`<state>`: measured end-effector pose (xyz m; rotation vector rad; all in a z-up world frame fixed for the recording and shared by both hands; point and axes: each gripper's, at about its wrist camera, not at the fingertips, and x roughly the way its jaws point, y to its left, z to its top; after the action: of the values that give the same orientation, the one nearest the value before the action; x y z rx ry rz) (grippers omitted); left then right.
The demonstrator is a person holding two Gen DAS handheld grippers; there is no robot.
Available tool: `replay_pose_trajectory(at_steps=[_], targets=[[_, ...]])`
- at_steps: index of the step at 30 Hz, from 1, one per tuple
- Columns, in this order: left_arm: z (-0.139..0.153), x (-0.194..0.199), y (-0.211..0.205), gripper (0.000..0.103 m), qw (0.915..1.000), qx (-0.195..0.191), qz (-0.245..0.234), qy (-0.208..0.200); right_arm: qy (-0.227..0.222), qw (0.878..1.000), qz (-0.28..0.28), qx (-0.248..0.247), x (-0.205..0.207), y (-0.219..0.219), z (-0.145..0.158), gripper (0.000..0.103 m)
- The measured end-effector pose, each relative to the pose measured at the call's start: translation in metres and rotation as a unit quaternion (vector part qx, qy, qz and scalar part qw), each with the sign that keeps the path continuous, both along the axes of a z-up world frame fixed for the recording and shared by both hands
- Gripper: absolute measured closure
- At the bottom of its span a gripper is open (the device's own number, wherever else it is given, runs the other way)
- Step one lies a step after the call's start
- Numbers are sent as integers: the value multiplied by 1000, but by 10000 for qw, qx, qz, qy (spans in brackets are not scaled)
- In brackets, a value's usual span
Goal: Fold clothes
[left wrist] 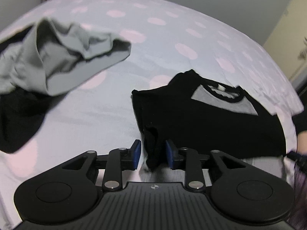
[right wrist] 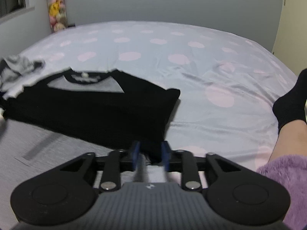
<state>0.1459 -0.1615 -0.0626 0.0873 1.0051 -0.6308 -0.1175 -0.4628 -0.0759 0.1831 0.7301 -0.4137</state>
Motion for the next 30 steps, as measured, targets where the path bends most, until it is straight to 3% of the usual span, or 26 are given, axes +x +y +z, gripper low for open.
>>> replay_pose_trajectory(at_steps=[2,9,15,17,24,30], targets=[[10,-17,3,67,9996,111,-245,-117,-91,9998,53,177,-8,4,8,73],[45,-86,22,67,9920,219,-1176,-399,-97,9986,254,459,-44,30,36,68],[73,-143,41,67,9767,369,-2039,-555,176,9961,722,480,-85,59,59,67],[80,-161,46,62,9699,472,-2312,-593,290,9945,912,434,-100,72,64,66],[82,-214,52,59,9356,1203,-3267,-592,672,9850,1510,503,-141,97,65,65],[67,-237,52,58,8906,2055,-4027,-500,809,9784,1892,208,-161,115,69,65]])
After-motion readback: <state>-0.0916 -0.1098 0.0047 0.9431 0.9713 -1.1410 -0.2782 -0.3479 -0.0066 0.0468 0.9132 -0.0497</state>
